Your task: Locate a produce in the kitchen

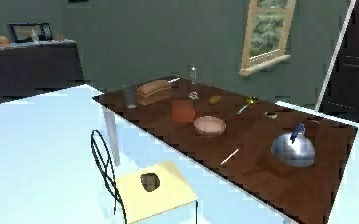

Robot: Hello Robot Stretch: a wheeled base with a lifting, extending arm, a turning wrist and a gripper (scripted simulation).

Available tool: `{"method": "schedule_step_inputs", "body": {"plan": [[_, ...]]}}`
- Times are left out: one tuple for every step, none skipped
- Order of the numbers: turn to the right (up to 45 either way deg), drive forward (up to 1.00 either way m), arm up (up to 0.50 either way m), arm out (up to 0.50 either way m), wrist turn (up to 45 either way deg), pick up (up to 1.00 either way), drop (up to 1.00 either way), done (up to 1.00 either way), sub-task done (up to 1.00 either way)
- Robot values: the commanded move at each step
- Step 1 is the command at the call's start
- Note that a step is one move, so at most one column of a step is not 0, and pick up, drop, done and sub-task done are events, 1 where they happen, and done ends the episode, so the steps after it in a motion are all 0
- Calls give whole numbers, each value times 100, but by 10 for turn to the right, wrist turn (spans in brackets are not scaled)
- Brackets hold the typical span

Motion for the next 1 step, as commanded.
{"method": "schedule_step_inputs", "body": {"plan": [[0, 0, 0, 0, 0, 0, 0, 100, 0]]}}
